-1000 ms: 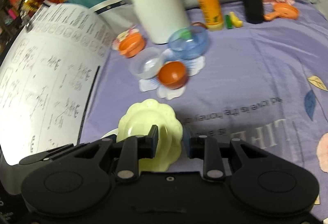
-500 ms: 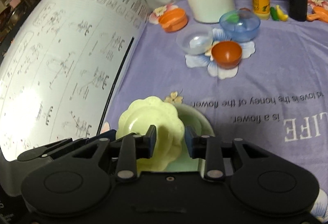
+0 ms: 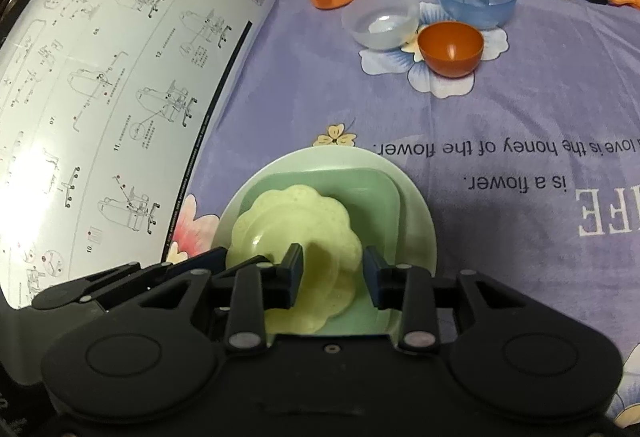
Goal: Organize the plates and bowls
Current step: 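Open both tools to release the yellow plate on the stack, then move both tools over to the blue bowl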
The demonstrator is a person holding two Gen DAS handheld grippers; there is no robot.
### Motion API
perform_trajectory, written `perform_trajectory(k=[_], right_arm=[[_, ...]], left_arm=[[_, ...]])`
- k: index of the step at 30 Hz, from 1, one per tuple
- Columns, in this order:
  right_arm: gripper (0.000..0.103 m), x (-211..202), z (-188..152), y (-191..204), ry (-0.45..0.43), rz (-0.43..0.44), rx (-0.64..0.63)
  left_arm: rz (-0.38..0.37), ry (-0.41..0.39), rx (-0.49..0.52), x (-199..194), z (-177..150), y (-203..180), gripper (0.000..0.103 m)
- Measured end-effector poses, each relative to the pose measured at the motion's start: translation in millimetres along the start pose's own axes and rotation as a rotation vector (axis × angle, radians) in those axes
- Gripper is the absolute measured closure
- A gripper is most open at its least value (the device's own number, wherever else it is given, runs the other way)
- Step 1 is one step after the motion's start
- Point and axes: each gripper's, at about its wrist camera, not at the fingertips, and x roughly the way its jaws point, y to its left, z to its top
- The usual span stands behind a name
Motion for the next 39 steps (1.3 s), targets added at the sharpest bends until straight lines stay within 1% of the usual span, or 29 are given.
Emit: perform_trajectory(k=[10,11,12,13,14,15,16,18,19,20,22,28,39], right_arm=[[0.069,8.1,2.8,-1.6,0.014,0.002,0.002],[0.069,8.3,3.1,-1.6,0.012,0.004,0.000],[0.066,8.6,4.0,-1.1,0.010,0.005,-0.002],[0.059,7.9,4.4,-0.9,0.001,0.002,-0.006],[0.050,5.6,5.1,-1.0,-0.017,-0.005,-0.013],[0.028,4.0,5.9,-1.3,-0.030,-0.006,-0.016],[0.016,0.7,6.6,-2.1,-0.048,-0.003,-0.016],[0.011,-5.6,9.0,-2.7,-0.074,-0.002,-0.023],[0.004,-9.0,10.3,-3.0,-0.084,-0.007,-0.030],[0.000,-12.6,11.3,-3.6,-0.097,-0.014,-0.033],[0.000,-19.3,12.9,-6.3,-0.115,-0.028,-0.032],[0.000,-26.8,14.2,-18.9,-0.108,-0.049,-0.004],[0.000,-31.3,7.9,-29.6,-0.107,-0.044,0.026]], left_arm=[[0.001,0.013,-0.009,8.2,2.6,2.3,0.075],[0.004,0.011,-0.013,8.1,2.9,2.6,0.073],[0.011,0.010,-0.020,7.9,3.3,3.1,0.064],[0.015,0.006,-0.028,6.9,4.1,4.6,0.056],[0.018,-0.004,-0.036,5.0,4.5,5.5,0.042],[0.022,-0.016,-0.040,2.4,5.1,6.2,0.033],[0.029,-0.032,-0.042,-1.3,6.0,6.2,0.029],[0.038,-0.058,-0.045,-7.7,7.7,6.5,0.009],[0.045,-0.076,-0.047,-11.5,8.6,6.5,0.005],[0.049,-0.089,-0.049,-14.2,9.2,6.7,0.000],[0.050,-0.103,-0.053,-18.1,10.3,7.5,0.000],[0.053,-0.074,-0.070,-14.9,10.2,6.5,0.000],[0.054,-0.060,-0.040,-15.3,9.5,-8.4,0.000]])
